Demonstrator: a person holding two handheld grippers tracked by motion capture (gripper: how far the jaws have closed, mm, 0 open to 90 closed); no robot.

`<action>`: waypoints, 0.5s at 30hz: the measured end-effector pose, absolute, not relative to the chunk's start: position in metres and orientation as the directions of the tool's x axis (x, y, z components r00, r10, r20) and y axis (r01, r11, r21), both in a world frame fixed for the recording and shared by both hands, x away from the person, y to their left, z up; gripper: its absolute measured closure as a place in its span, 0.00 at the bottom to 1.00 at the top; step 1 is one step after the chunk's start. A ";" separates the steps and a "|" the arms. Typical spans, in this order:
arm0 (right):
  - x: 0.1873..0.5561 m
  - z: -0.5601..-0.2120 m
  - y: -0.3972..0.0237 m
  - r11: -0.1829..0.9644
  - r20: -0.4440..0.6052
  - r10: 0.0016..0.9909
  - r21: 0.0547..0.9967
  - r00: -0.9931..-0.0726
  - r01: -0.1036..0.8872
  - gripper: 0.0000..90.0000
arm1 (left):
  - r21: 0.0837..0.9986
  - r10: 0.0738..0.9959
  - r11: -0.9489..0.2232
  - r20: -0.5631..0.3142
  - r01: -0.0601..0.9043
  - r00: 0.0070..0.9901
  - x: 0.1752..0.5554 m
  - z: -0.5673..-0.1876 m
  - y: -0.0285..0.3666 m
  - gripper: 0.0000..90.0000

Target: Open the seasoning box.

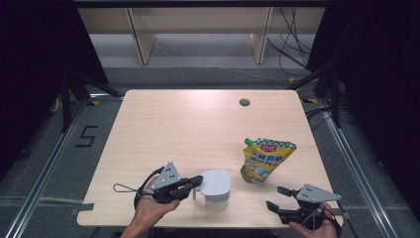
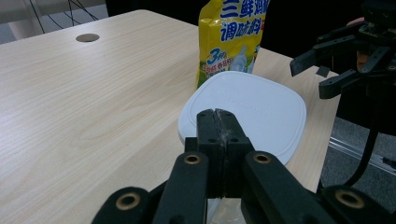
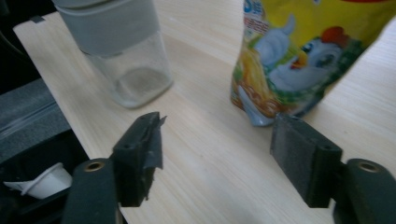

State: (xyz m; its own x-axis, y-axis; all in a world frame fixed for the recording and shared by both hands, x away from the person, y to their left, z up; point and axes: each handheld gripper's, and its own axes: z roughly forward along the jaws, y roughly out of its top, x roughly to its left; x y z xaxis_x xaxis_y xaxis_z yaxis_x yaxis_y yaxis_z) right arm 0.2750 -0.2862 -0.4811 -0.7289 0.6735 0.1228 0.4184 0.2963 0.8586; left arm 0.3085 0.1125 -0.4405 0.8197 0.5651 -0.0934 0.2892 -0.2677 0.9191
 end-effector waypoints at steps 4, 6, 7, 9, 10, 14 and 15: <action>0.274 -0.478 -0.278 0.270 0.144 0.644 0.876 -0.751 0.399 0.53 | 0.919 0.561 -0.276 -0.083 0.281 0.824 0.308 -0.440 0.114 0.98; 0.272 -0.476 -0.274 0.238 0.171 0.645 0.881 -0.745 0.408 0.59 | 0.919 0.568 -0.262 -0.100 0.295 0.817 0.307 -0.441 0.114 0.98; 0.271 -0.475 -0.269 0.250 0.160 0.637 0.883 -0.755 0.398 0.63 | 0.920 0.566 -0.257 -0.106 0.297 0.818 0.307 -0.442 0.115 0.98; 0.272 -0.475 -0.265 0.263 0.141 0.627 0.888 -0.766 0.378 0.67 | 0.919 0.568 -0.258 -0.106 0.299 0.816 0.307 -0.442 0.116 0.98; 0.272 -0.475 -0.265 0.263 0.141 0.627 0.888 -0.766 0.378 0.67 | 0.920 0.565 -0.255 -0.107 0.297 0.818 0.307 -0.442 0.115 0.98; 0.273 -0.471 -0.258 0.266 0.102 0.620 0.906 -0.778 0.330 0.75 | 0.922 0.563 -0.256 -0.104 0.292 0.820 0.308 -0.442 0.116 0.98; 0.275 -0.469 -0.256 0.283 0.077 0.612 0.908 -0.787 0.309 0.77 | 0.922 0.564 -0.256 -0.102 0.291 0.819 0.308 -0.442 0.116 0.98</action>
